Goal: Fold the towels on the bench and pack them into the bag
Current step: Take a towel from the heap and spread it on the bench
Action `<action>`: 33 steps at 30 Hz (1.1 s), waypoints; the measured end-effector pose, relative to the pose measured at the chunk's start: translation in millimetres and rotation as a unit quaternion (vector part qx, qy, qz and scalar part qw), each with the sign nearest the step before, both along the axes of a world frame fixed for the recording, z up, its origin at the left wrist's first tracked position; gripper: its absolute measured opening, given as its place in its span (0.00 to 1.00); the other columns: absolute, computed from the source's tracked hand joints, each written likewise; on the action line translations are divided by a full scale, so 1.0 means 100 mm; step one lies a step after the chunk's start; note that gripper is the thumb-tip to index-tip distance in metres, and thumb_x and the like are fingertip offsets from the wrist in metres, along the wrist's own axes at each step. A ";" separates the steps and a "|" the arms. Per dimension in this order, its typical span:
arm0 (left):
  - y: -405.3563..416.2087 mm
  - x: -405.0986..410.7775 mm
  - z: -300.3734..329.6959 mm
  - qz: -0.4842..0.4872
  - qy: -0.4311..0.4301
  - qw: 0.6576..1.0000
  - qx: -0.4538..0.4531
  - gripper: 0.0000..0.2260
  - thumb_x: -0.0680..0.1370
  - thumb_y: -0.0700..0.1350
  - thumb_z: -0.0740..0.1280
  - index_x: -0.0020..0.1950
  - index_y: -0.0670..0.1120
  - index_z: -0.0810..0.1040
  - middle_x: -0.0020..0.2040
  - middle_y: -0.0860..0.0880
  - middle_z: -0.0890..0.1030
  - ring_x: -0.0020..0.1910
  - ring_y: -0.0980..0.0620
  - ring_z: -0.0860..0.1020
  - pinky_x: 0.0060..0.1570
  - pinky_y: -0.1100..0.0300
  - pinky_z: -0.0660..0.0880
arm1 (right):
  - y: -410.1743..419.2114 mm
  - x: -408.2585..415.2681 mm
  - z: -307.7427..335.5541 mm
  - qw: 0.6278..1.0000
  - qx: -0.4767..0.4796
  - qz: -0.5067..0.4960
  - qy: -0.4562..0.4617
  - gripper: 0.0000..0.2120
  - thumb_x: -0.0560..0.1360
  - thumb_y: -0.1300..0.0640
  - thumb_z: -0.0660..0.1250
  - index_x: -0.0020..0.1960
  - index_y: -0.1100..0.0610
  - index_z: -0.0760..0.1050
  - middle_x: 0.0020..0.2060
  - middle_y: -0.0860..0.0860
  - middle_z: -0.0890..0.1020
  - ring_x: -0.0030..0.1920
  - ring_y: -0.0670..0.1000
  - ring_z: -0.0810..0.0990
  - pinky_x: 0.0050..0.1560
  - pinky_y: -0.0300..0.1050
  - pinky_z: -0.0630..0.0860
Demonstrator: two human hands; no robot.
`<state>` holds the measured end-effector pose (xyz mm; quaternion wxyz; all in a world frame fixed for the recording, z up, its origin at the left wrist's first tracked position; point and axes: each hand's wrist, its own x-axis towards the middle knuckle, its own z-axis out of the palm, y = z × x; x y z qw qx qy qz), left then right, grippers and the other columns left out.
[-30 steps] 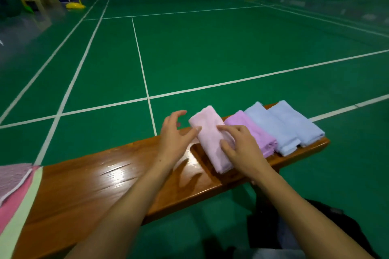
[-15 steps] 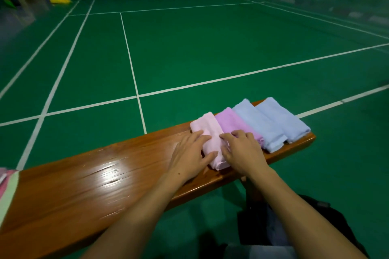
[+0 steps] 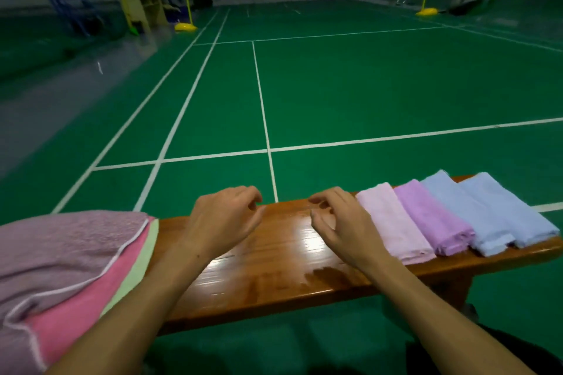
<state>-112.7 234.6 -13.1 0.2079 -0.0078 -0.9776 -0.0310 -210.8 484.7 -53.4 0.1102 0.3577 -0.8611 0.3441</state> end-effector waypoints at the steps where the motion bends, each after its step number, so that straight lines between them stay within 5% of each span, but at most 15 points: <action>1: -0.20 0.14 -0.02 0.024 -0.010 1.000 -0.003 0.08 0.82 0.60 0.66 0.51 0.57 0.78 0.44 0.61 0.82 0.42 0.59 0.81 0.35 0.59 0.76 | -0.20 0.08 0.02 1.000 -0.005 0.023 -0.003 0.10 0.82 0.50 0.67 0.61 0.50 0.78 0.54 0.44 0.80 0.54 0.44 0.77 0.55 0.43 0.77; 5: -0.88 0.76 -0.14 0.125 -0.047 0.990 0.050 0.08 0.82 0.63 0.65 0.51 0.60 0.77 0.41 0.66 0.77 0.41 0.65 0.79 0.37 0.60 0.78 | -1.03 0.41 -0.02 0.994 0.039 0.093 -0.029 0.12 0.82 0.43 0.62 0.60 0.46 0.77 0.52 0.39 0.80 0.52 0.41 0.78 0.52 0.46 0.80; 11: -1.90 1.67 -0.24 0.270 -0.078 0.957 0.071 0.11 0.79 0.64 0.69 0.52 0.58 0.79 0.46 0.61 0.82 0.45 0.55 0.83 0.42 0.56 0.80 | -2.16 1.08 -0.18 0.980 0.057 0.160 -0.108 0.11 0.81 0.42 0.61 0.55 0.46 0.78 0.47 0.39 0.83 0.47 0.44 0.81 0.50 0.53 0.80; 17: -2.33 2.16 -0.24 0.299 -0.162 0.939 0.051 0.24 0.69 0.77 0.69 0.42 0.57 0.74 0.40 0.60 0.78 0.39 0.61 0.75 0.33 0.59 0.66 | -2.80 1.52 -0.42 0.948 0.041 0.190 -0.251 0.16 0.79 0.39 0.62 0.54 0.48 0.81 0.45 0.41 0.84 0.45 0.43 0.82 0.47 0.54 0.83; 21: -2.42 2.22 -0.29 0.296 -0.179 0.938 0.016 0.22 0.76 0.72 0.66 0.44 0.54 0.77 0.41 0.59 0.79 0.41 0.57 0.76 0.35 0.58 0.68 | -3.10 1.68 -0.50 0.921 -0.001 0.194 -0.338 0.18 0.76 0.40 0.64 0.48 0.52 0.84 0.41 0.45 0.86 0.40 0.44 0.84 0.45 0.56 0.83; 23: -2.39 2.20 -0.26 0.281 -0.180 0.942 0.010 0.18 0.79 0.69 0.65 0.46 0.54 0.77 0.43 0.57 0.80 0.42 0.56 0.77 0.35 0.58 0.68 | -3.19 1.76 -0.46 0.887 -0.029 0.198 -0.416 0.14 0.81 0.47 0.66 0.48 0.57 0.84 0.41 0.51 0.88 0.36 0.47 0.83 0.42 0.57 0.84; 25: -2.31 2.19 -0.23 0.262 -0.166 0.950 0.028 0.15 0.80 0.65 0.66 0.45 0.55 0.76 0.41 0.57 0.79 0.39 0.57 0.76 0.34 0.60 0.67 | -3.29 1.83 -0.41 0.810 -0.078 0.194 -0.548 0.18 0.84 0.47 0.67 0.53 0.63 0.83 0.44 0.58 0.88 0.37 0.52 0.84 0.38 0.55 0.82; 27: -2.21 2.17 -0.22 0.221 -0.132 0.964 0.066 0.14 0.80 0.64 0.68 0.44 0.55 0.76 0.39 0.58 0.78 0.38 0.60 0.75 0.34 0.61 0.66 | -3.33 1.88 -0.34 0.733 -0.108 0.197 -0.643 0.24 0.83 0.43 0.68 0.56 0.66 0.83 0.45 0.60 0.88 0.43 0.57 0.87 0.46 0.55 0.85; 29: -2.11 2.15 -0.23 0.169 -0.117 0.974 0.099 0.12 0.80 0.61 0.69 0.42 0.56 0.76 0.38 0.60 0.77 0.37 0.63 0.74 0.34 0.63 0.66 | -3.37 1.91 -0.29 0.695 -0.136 0.194 -0.679 0.19 0.84 0.49 0.68 0.57 0.67 0.81 0.45 0.59 0.88 0.46 0.59 0.88 0.54 0.58 0.85; 31: -2.03 2.12 -0.26 0.134 -0.101 0.980 0.112 0.10 0.79 0.61 0.70 0.43 0.56 0.78 0.38 0.61 0.77 0.37 0.64 0.74 0.35 0.64 0.67 | -3.40 1.89 -0.30 0.710 -0.171 0.164 -0.663 0.09 0.84 0.60 0.66 0.52 0.66 0.80 0.44 0.60 0.86 0.45 0.59 0.87 0.53 0.59 0.85; 33: -1.99 2.08 -0.26 0.114 -0.062 0.973 0.191 0.08 0.79 0.58 0.72 0.46 0.55 0.82 0.40 0.60 0.80 0.39 0.61 0.78 0.37 0.61 0.75 | -3.37 1.79 -0.31 0.783 -0.186 0.128 -0.580 0.08 0.83 0.56 0.66 0.47 0.56 0.81 0.43 0.58 0.86 0.45 0.59 0.87 0.51 0.60 0.85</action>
